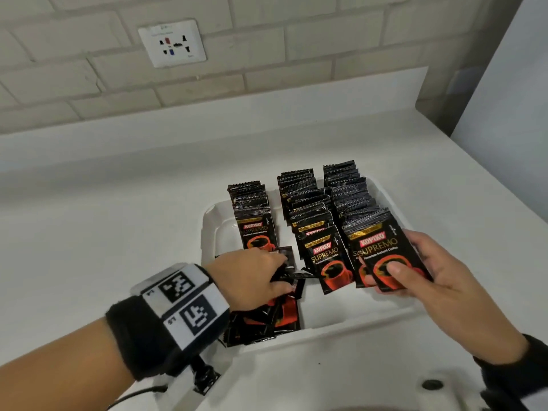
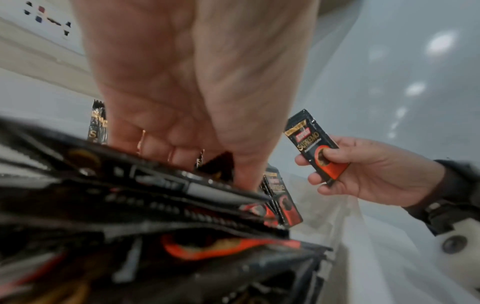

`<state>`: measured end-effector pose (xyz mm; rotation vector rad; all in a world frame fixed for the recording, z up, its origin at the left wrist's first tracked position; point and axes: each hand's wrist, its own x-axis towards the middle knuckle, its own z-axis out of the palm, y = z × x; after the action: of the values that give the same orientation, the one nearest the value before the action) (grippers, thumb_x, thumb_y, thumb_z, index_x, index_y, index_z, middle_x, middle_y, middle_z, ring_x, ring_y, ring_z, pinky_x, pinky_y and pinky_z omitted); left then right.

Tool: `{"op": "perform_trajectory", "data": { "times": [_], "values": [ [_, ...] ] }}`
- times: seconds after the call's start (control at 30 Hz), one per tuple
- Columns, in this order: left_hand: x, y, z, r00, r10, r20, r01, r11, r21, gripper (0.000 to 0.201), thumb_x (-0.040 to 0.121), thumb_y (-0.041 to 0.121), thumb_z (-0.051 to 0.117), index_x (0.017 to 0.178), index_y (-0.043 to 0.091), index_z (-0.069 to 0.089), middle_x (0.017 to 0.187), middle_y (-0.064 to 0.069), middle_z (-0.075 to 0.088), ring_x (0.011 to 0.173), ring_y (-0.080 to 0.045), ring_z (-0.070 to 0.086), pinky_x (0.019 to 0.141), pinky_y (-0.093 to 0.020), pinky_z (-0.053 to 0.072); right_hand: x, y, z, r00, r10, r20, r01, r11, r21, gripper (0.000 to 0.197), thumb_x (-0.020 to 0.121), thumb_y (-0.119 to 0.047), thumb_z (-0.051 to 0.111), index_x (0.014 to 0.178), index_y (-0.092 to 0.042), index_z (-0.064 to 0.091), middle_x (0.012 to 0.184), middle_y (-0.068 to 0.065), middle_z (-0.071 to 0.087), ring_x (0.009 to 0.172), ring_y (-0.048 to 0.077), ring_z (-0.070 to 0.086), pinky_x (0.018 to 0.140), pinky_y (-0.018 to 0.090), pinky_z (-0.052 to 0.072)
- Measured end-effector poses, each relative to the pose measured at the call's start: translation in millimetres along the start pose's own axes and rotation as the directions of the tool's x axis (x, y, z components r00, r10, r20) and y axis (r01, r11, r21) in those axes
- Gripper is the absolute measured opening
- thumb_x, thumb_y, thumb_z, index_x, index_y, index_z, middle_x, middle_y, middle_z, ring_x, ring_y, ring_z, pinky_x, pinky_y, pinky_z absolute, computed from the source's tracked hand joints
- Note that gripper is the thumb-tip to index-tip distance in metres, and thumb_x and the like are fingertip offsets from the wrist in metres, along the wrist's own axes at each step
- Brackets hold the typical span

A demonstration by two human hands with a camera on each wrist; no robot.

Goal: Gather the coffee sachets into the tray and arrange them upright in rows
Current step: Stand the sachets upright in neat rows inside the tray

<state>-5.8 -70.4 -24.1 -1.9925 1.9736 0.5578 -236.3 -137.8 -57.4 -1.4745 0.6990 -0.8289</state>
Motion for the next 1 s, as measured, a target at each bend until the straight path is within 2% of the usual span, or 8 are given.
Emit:
{"op": "perform_trajectory", "data": {
  "times": [0.07, 0.17, 0.4, 0.5, 0.57, 0.67, 0.87, 1.0],
  "values": [
    [-1, -1, 1, 0.997, 0.034, -0.069, -0.029, 0.997, 0.071, 0.035, 0.098, 0.037, 0.037, 0.127, 0.020, 0.048, 0.120, -0.001, 0.059, 0.105, -0.020, 0.057, 0.089, -0.034, 0.047, -1, -1, -2, 0.999, 0.021, -0.029, -0.021, 1.000, -0.012, 0.027, 0.083, -0.016, 0.058, 0.108, -0.026, 0.054, 0.091, -0.004, 0.070, 0.073, 0.015, 0.070, 0.059, 0.015, 0.053],
    [-4, -3, 2, 0.986, 0.090, -0.143, -0.071, 0.989, 0.133, 0.031, 0.100, 0.028, 0.030, 0.123, 0.022, 0.051, 0.116, 0.001, 0.062, 0.102, -0.019, 0.059, 0.083, -0.029, 0.046, 0, 3, -7, 0.999, 0.035, -0.023, -0.036, 0.999, -0.030, 0.037, 0.086, 0.005, 0.049, 0.106, -0.025, 0.054, 0.089, -0.006, 0.070, 0.067, 0.013, 0.069, 0.056, 0.014, 0.051],
    [-22, -13, -8, 0.964, 0.053, -0.262, -0.044, 0.998, 0.041, 0.035, 0.101, 0.030, 0.030, 0.132, 0.038, 0.045, 0.112, 0.010, 0.063, 0.098, -0.011, 0.060, 0.082, -0.024, 0.045, 1, -3, -4, 0.998, 0.061, -0.010, -0.061, 0.998, -0.012, 0.035, 0.084, 0.004, 0.050, 0.104, -0.024, 0.056, 0.089, -0.007, 0.070, 0.070, 0.015, 0.070, 0.056, 0.015, 0.053],
    [-38, -24, -22, 0.946, -0.054, -0.321, -0.022, 0.973, -0.230, 0.028, 0.097, 0.029, 0.040, 0.117, 0.042, 0.056, 0.080, 0.014, 0.060, 0.068, -0.006, 0.056, 0.063, -0.021, 0.043, 0, -8, -3, 0.998, 0.054, -0.019, -0.053, 0.998, 0.022, 0.028, 0.072, -0.029, 0.070, 0.100, -0.029, 0.064, 0.096, 0.000, 0.070, 0.076, 0.012, 0.070, 0.062, 0.017, 0.054],
    [-50, -37, -31, 0.915, -0.138, -0.379, -0.068, 0.873, -0.483, 0.025, 0.092, 0.025, 0.050, 0.090, 0.045, 0.064, 0.075, 0.003, 0.067, 0.071, -0.022, 0.062, 0.069, -0.036, 0.047, 0, -8, -6, 0.999, 0.043, 0.013, -0.043, 0.999, 0.025, 0.053, 0.050, -0.063, 0.076, 0.096, -0.037, 0.068, 0.098, -0.003, 0.071, 0.083, 0.009, 0.069, 0.068, 0.017, 0.054],
    [-60, -57, -32, 0.811, -0.314, -0.493, -0.146, 0.708, -0.691, 0.022, 0.088, 0.021, 0.057, 0.079, 0.038, 0.068, 0.073, -0.005, 0.069, 0.078, -0.037, 0.061, 0.066, -0.036, 0.042, 3, -7, -10, 0.999, 0.037, -0.009, -0.036, 0.996, 0.082, 0.068, 0.040, -0.066, 0.079, 0.097, -0.031, 0.069, 0.099, 0.003, 0.071, 0.091, 0.018, 0.068, 0.078, 0.024, 0.054],
    [-67, -74, -26, 0.680, -0.545, -0.490, -0.402, 0.282, -0.871, 0.005, 0.076, 0.019, 0.064, 0.076, 0.022, 0.068, 0.067, 0.006, 0.071, 0.060, -0.006, 0.065, 0.070, -0.025, 0.056, 15, -20, -10, 0.998, 0.054, -0.032, -0.047, 0.985, 0.168, 0.068, 0.023, -0.054, 0.088, 0.081, -0.023, 0.071, 0.088, 0.010, 0.072, 0.071, 0.023, 0.070, 0.057, 0.026, 0.056],
    [-69, -78, -21, 0.626, -0.596, -0.503, -0.522, 0.158, -0.838, 0.037, 0.043, 0.040, 0.078, 0.074, 0.023, 0.071, 0.073, 0.003, 0.072, 0.062, -0.010, 0.067, 0.059, -0.025, 0.058, 27, -38, -2, 1.000, 0.014, -0.004, -0.013, 0.989, 0.150, 0.066, 0.034, -0.032, 0.088, 0.093, -0.024, 0.059, 0.086, 0.001, 0.073, 0.075, 0.015, 0.070, 0.058, 0.026, 0.055]
  ]
}}
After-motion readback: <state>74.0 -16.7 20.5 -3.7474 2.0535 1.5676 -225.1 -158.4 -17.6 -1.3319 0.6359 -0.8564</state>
